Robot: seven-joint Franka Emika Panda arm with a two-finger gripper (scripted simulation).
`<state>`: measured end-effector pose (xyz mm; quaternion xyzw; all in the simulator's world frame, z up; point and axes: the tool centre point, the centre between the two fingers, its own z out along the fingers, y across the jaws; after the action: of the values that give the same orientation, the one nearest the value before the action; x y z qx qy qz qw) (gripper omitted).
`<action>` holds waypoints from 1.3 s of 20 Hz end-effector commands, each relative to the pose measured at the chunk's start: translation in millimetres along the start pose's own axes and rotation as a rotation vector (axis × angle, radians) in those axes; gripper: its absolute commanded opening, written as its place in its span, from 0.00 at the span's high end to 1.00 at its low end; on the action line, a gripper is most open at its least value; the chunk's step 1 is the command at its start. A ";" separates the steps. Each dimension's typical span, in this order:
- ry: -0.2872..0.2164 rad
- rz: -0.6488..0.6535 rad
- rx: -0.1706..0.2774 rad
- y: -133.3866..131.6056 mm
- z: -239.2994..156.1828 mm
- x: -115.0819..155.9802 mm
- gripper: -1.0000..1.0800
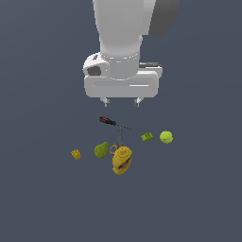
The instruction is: Pick up a designated object from a clutter of objects.
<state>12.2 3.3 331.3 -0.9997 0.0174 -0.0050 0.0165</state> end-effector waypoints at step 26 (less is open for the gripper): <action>0.024 0.046 0.001 5.6 37.7 8.2 0.04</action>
<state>20.4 -1.7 304.5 -0.9990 0.0360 -0.0177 0.0173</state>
